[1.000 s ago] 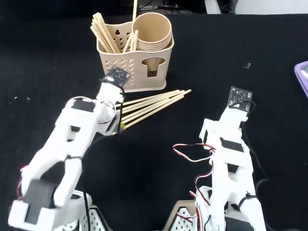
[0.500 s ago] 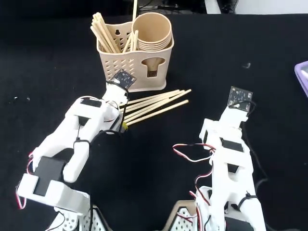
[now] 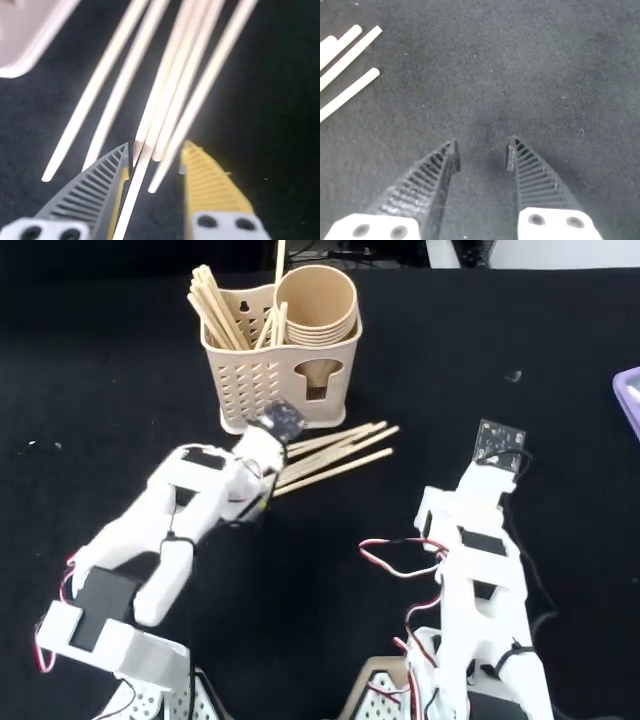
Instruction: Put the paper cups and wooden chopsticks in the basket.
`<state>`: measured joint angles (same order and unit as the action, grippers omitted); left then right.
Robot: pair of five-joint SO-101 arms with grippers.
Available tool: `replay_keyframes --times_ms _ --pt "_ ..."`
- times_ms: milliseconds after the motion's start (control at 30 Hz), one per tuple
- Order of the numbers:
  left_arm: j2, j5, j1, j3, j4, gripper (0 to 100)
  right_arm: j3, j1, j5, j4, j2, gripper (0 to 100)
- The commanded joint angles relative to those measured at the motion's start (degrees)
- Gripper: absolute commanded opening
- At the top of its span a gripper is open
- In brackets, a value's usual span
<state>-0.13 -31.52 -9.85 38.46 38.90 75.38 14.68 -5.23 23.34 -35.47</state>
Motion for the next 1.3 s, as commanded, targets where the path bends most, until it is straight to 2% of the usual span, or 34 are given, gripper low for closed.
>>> replay_keyframes --times_ms 0,233,400,567,933,1267 --pt "-2.81 -0.97 -1.45 4.09 -0.35 13 -2.95 -0.88 -0.18 -1.41 -1.45 15.9" --pt "-6.15 -1.14 -3.38 7.43 -0.26 13 -2.86 -0.88 -0.18 -1.41 -1.45 15.9" --pt "-6.24 -1.14 -3.47 7.43 1.14 3 -2.86 -0.88 -0.18 -1.41 -1.45 15.9" --pt "-6.77 -1.23 -3.21 7.43 2.64 4 -2.86 -0.88 -0.18 -1.41 -1.45 15.9" --pt "-6.86 -12.13 -2.15 0.48 22.95 3 -2.95 -0.88 -0.18 -1.41 -1.45 15.9" --pt "-16.70 -17.93 4.88 1.63 26.81 3 -3.03 -0.88 -0.18 -1.41 -1.45 15.9"
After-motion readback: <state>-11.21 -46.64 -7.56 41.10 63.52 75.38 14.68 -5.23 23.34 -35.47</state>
